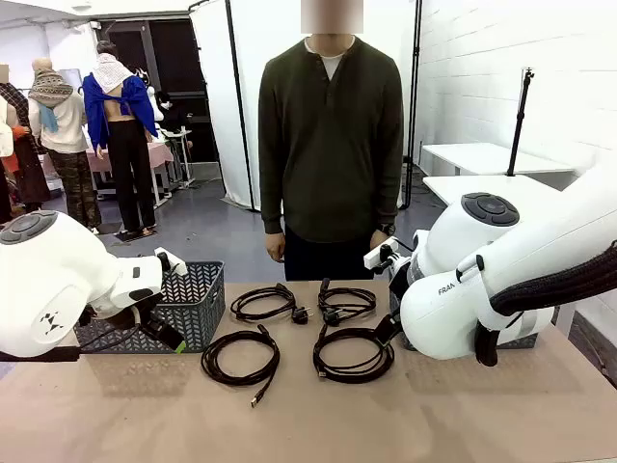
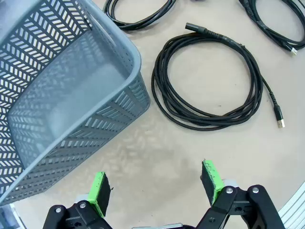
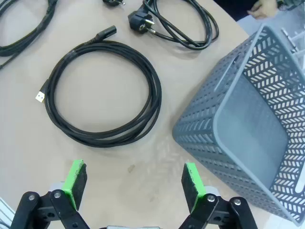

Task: Organize the cables according to human instructions.
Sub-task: Pick up a bundle of cables and place it in the basket indicated by the human.

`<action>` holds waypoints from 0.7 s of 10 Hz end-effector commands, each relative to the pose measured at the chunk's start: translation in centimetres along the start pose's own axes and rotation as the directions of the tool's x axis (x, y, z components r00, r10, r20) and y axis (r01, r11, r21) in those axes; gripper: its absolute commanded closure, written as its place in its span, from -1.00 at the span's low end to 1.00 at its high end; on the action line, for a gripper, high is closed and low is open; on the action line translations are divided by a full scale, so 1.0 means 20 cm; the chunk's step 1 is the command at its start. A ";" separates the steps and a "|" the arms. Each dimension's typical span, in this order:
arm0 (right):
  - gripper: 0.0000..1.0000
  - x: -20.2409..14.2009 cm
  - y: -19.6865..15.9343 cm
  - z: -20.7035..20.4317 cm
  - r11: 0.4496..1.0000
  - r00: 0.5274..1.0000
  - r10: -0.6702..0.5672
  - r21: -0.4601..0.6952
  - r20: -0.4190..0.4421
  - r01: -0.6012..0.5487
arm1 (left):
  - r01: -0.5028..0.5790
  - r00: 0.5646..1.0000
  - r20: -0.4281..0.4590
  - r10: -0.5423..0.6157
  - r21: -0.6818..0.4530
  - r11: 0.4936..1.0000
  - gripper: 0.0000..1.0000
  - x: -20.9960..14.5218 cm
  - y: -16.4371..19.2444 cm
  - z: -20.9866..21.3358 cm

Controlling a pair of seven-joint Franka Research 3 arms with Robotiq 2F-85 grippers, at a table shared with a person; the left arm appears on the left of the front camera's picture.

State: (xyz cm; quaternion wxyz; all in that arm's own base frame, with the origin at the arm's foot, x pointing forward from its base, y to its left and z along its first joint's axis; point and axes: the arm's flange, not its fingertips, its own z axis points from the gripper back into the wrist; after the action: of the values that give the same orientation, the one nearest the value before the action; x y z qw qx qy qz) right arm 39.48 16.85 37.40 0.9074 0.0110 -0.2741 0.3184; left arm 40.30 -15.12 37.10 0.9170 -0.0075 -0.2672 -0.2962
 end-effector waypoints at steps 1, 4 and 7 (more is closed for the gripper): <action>-1.00 0.00 0.00 0.00 1.000 1.000 0.000 0.000 0.000 0.000 | 0.000 1.000 0.000 0.000 0.000 1.000 -1.00 0.00 0.00 0.00; -1.00 0.00 0.00 0.00 1.000 1.000 0.000 0.000 0.000 0.000 | 0.000 1.000 0.000 0.000 0.000 1.000 -1.00 0.00 0.00 0.00; -1.00 0.00 0.00 0.00 1.000 1.000 0.000 0.000 0.000 0.000 | 0.000 1.000 0.000 0.000 0.000 1.000 -1.00 0.00 0.00 0.00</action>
State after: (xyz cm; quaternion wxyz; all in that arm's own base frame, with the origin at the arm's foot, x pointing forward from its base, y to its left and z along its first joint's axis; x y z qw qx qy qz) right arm 39.48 16.86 37.40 0.9073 0.0108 -0.2741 0.3185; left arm 40.24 -15.27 37.10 0.9163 -0.0067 -0.2672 -0.2981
